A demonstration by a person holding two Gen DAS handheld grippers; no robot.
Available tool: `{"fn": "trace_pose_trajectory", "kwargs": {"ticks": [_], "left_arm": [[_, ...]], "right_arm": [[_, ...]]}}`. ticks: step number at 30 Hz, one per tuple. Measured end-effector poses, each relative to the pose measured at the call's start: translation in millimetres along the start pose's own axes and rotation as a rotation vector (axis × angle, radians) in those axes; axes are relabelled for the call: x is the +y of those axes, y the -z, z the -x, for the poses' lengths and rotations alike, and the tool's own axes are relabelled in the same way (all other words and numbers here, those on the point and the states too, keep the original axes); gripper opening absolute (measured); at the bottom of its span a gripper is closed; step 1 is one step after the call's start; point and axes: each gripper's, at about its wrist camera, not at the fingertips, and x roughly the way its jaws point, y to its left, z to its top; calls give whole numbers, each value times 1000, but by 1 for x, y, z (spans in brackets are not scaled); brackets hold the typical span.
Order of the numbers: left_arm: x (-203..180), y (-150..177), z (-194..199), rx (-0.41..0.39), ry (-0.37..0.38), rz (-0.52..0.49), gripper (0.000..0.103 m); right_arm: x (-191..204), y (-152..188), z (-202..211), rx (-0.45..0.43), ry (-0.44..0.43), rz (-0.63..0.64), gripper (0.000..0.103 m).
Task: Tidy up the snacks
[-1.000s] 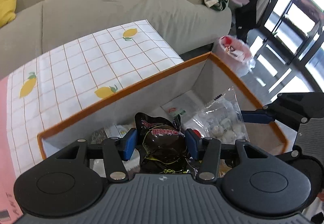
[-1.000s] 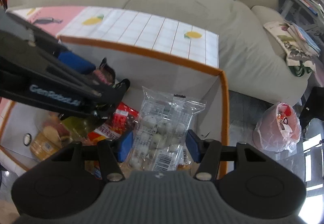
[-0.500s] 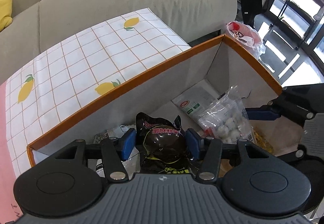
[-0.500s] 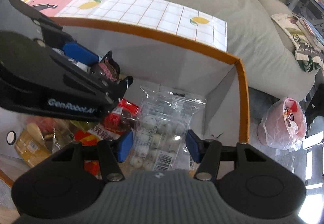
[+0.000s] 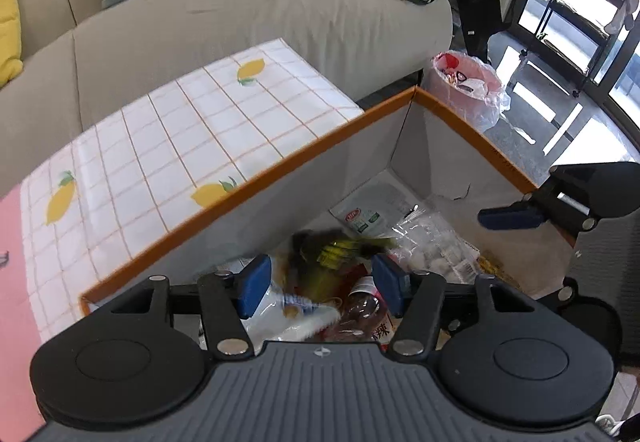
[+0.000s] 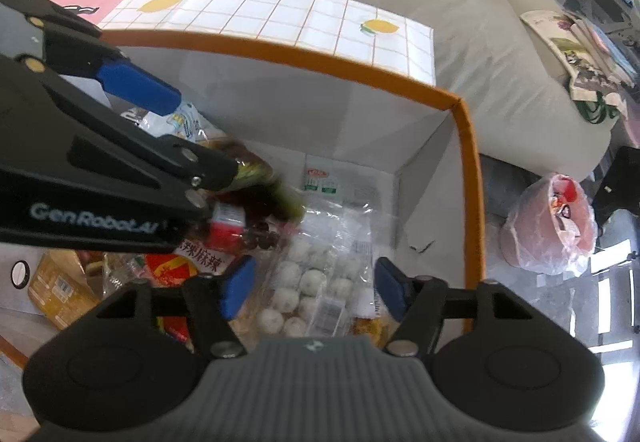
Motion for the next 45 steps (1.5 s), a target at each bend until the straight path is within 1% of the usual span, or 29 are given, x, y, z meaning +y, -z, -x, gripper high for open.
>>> {"fn": "trace_pose_trajectory", "kwargs": {"ticks": [4,8,11,14,15,18,21,23,25,28,31,33,36,38,42,45], "left_arm": [[0,1,25,-40,-11,-17,69],[2,5,56,-86,-27,-32,69],[4,11,85,-143,-52,-50,69],[10,20,117,-210,-72,-54,69],[13,24,128,-231,-83,-49,69],[22,36,161,-294,-120,-36,70],[31,49,189,-338,-154,-30,70],[38,58,207,-354,-175,-20,71],[45,70,226,-383,-195,1,72],[52,88,249,-427,-221,13,74],[55,109,270,-470,-257,11,75],[57,124,280,-490,-274,29,77],[61,143,289,-501,-297,68,80],[64,155,291,-483,-312,104,81],[72,176,289,-409,-255,186,81],[80,186,285,-368,-256,251,81]], "right_arm": [[2,-1,19,-11,18,1,75],[8,-2,45,-25,51,-4,75],[14,0,70,-60,56,-37,75],[22,0,101,-126,49,-85,78],[26,1,112,-150,51,-100,81],[43,2,147,-221,69,-141,82],[63,4,183,-313,71,-183,86],[77,7,204,-372,65,-220,86],[91,12,225,-437,55,-256,91],[114,21,249,-518,65,-299,92],[139,32,264,-567,92,-327,94],[152,40,271,-586,101,-348,94],[168,52,276,-589,96,-385,96],[177,59,277,-579,96,-412,98],[196,73,275,-561,106,-444,98],[213,85,270,-535,106,-426,98]]}}
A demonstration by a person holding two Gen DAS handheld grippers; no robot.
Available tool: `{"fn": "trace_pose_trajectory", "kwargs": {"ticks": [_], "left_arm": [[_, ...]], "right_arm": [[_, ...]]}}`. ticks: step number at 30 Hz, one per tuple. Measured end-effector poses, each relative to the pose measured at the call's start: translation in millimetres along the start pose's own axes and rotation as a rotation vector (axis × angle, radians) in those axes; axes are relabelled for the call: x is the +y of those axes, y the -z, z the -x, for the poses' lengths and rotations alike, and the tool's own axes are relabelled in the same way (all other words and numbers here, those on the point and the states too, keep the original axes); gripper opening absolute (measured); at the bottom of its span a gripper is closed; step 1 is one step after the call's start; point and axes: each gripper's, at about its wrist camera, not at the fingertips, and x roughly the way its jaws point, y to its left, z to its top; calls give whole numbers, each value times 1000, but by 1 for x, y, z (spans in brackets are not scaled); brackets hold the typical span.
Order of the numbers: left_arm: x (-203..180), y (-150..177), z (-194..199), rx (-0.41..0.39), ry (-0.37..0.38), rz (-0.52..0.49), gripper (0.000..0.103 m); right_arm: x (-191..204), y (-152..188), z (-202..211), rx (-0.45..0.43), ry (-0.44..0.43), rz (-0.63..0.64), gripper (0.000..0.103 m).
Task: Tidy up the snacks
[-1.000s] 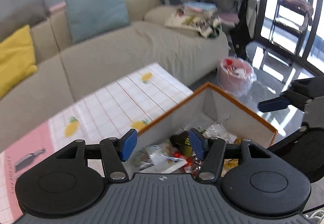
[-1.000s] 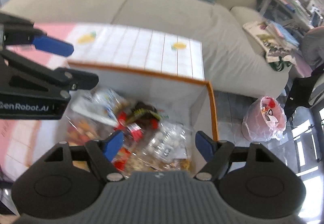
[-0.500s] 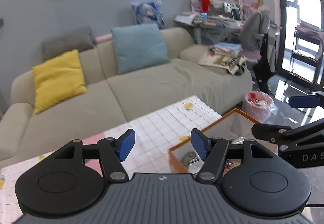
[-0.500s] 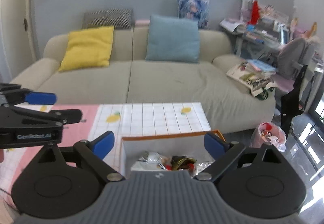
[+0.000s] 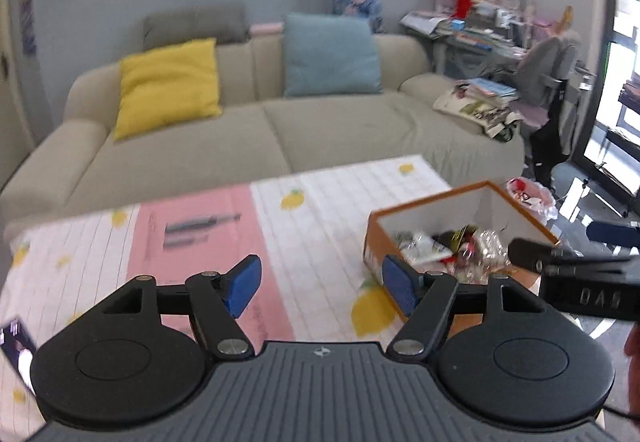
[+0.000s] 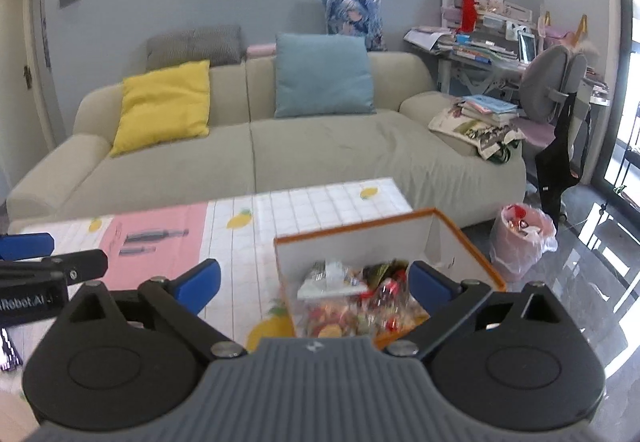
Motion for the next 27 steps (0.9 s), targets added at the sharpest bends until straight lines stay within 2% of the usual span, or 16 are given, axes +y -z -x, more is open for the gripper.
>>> {"fn": "trace_pose_trajectory", "kwargs": {"ticks": [4,7,12,27], "left_arm": [[6,13,0,33,-31,32,82],[4,23,-3,81,-50,18,84],[5,40,-8,142,-75,10,84],[9,50,-7,178,-79,30,84]], "right_arm": [[11,17,-3,52,-9,31,98],[16,28,-4,93,0,24,98],[22,40,-5,114,27,31,98],[26,45,-9,134,21,36,99]]}}
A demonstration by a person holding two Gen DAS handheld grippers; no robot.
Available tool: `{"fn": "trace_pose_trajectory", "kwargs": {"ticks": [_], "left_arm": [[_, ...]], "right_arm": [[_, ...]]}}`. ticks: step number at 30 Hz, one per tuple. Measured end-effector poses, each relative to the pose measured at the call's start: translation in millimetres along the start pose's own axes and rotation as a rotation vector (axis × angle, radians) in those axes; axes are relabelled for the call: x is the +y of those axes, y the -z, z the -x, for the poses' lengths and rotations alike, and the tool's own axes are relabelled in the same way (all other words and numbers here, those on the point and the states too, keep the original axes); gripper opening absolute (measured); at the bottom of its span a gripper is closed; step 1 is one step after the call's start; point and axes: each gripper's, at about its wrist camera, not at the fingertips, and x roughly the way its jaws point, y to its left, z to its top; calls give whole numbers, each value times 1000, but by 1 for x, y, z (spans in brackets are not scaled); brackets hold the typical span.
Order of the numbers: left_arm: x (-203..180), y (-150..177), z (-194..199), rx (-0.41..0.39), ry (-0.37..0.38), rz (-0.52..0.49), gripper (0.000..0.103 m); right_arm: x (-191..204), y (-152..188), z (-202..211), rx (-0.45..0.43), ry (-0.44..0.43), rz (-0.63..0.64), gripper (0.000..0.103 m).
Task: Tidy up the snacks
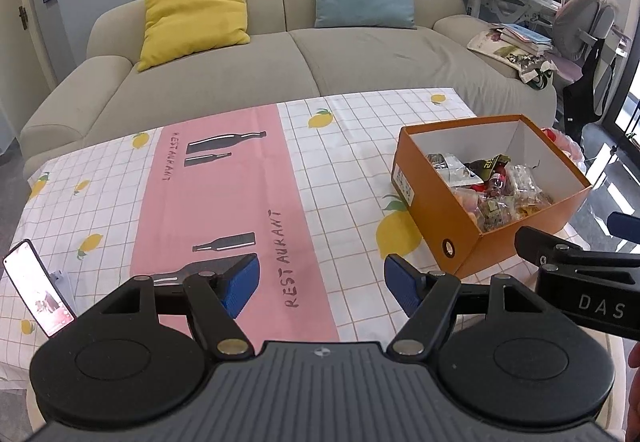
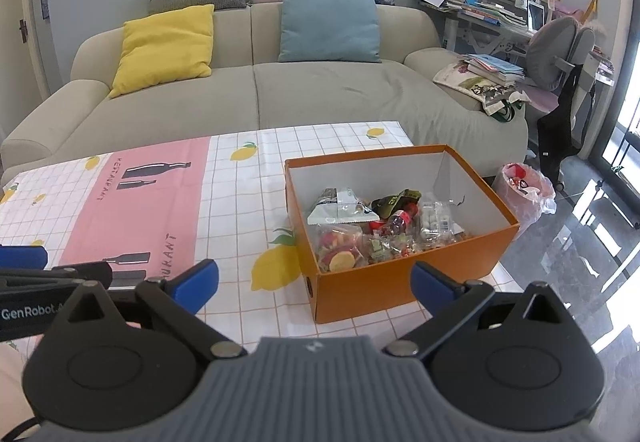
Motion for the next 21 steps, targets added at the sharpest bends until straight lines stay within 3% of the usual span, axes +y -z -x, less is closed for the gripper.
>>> {"fn": "trace_pose_trajectory", "kwargs": {"ticks": [21], "left_arm": [[4,-1,-1,-2,-5,12,84]], "right_arm": [[2,0,2,-14,-14,18,100]]}}
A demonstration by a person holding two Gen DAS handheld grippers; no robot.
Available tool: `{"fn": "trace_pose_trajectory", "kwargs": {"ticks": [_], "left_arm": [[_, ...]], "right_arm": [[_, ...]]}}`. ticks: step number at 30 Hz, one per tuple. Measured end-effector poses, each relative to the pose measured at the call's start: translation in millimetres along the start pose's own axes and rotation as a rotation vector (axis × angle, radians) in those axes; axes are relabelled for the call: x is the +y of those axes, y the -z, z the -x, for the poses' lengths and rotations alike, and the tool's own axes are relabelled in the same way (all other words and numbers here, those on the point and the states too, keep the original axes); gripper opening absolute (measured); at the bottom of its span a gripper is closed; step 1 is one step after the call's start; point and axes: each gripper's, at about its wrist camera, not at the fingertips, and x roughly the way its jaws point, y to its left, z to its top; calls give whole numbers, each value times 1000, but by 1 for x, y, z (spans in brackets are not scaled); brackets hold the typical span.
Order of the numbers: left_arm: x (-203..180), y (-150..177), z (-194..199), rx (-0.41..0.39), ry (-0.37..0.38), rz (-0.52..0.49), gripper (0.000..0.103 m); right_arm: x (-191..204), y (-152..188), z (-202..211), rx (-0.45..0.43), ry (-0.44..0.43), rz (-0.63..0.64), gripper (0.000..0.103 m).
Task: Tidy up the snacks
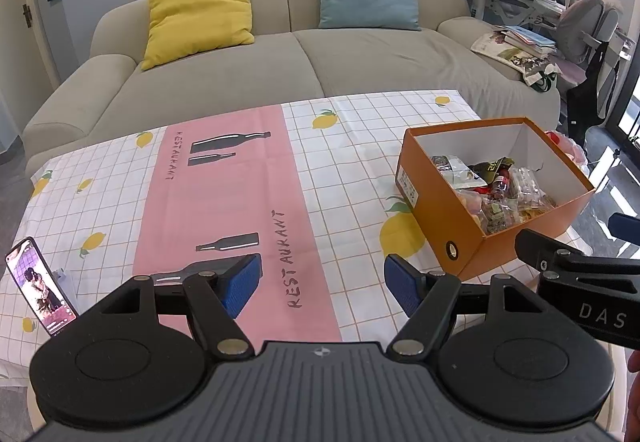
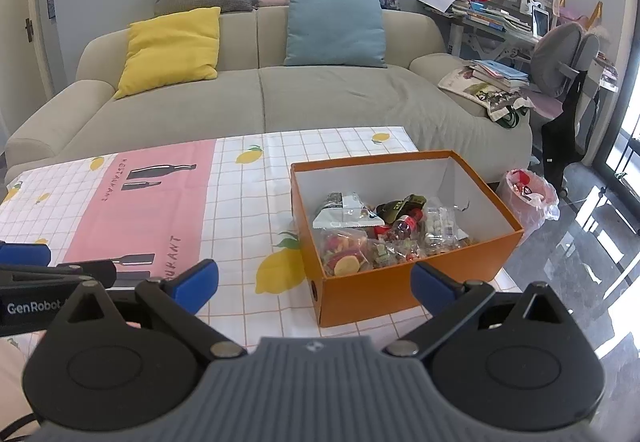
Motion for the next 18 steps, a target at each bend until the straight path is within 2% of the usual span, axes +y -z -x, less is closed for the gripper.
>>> {"fn": "trace_pose_trajectory", "kwargs": {"ticks": [18], "left_arm": [[1,-1,3,-9,-10,-1,84]], "right_arm": [[3,1,1,-3,-2,2,100]]}}
